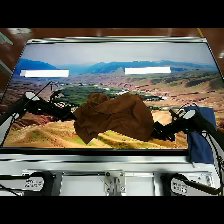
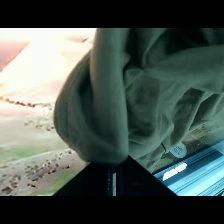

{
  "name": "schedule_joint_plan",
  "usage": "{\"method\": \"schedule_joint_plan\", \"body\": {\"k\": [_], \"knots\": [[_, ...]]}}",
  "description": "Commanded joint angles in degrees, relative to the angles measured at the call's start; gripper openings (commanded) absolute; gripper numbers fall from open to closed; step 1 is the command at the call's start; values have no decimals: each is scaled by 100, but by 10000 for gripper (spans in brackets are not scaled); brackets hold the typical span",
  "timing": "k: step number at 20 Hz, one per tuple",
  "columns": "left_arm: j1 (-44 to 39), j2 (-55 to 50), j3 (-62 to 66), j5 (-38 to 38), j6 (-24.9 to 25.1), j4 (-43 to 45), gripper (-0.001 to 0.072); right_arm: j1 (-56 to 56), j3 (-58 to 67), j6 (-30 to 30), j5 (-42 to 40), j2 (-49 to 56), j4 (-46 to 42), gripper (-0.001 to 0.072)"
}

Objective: Fold the shirts.

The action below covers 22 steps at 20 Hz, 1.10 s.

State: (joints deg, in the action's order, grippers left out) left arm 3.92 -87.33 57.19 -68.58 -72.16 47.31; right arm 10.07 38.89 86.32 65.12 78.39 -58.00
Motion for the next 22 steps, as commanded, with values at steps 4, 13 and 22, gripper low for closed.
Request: {"method": "schedule_joint_plan", "body": {"k": [4, 13, 22], "knots": [[11, 719, 354, 61, 153, 203, 35, -166, 378, -1104, 225, -544, 826, 73], [111, 3512, 4640, 1154, 2, 549, 36, -166, 4953, -949, -1200, -3563, 664, 73], [118, 5152, 5455, 369, -1156, 1864, 36, -166, 6485, 310, 343, -4179, 42, 73]]}}
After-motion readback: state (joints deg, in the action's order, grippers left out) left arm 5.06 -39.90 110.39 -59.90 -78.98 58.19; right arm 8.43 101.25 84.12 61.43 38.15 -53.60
